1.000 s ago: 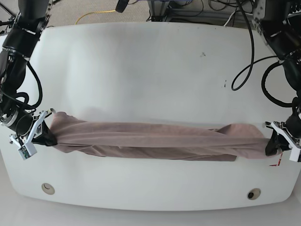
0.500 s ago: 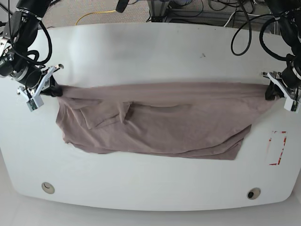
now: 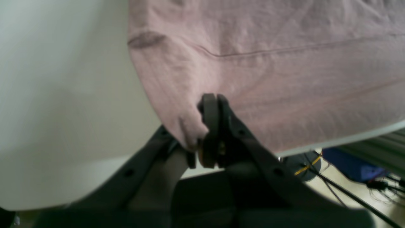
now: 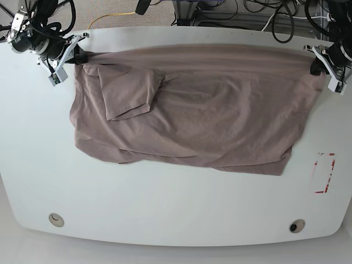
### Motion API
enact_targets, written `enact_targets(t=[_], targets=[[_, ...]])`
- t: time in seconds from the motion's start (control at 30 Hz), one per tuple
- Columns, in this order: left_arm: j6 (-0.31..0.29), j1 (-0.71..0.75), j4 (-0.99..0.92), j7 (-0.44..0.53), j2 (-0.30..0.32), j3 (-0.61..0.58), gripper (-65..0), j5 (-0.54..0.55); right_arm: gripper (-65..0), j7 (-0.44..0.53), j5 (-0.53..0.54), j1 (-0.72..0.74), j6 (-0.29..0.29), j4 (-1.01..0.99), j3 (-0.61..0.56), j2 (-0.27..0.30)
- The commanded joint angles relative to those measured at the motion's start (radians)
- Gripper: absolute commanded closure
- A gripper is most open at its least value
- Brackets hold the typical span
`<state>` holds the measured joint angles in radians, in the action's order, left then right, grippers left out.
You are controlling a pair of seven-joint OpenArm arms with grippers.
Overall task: Fold the T-shirt properly
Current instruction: 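Drag the held shirt edge with both grippers and release it flat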
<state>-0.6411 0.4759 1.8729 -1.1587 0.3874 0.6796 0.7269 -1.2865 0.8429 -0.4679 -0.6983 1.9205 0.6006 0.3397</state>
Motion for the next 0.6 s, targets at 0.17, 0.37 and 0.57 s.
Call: enact_targets(t=[0.17, 0.37, 0.57], targets=[[-0.004, 0.027, 0.014, 0.021, 0.023, 0.010, -0.4, -0.080, 0.0, 0.020, 0.013, -0.047, 0.000, 0.015, 0.029, 0.012], [-0.006, -0.125, -0.022, 0.052, 0.023, -0.053, -0.7, -0.185, 0.0, 0.020, 0.009, -0.022, 0.000, 0.010, 0.031, 0.012], [-0.006, -0.217, -0.092, 0.053, 0.023, -0.079, -0.7, -0.201, 0.0, 0.021, 0.009, -0.002, 0.000, 0.010, 0.029, 0.012]])
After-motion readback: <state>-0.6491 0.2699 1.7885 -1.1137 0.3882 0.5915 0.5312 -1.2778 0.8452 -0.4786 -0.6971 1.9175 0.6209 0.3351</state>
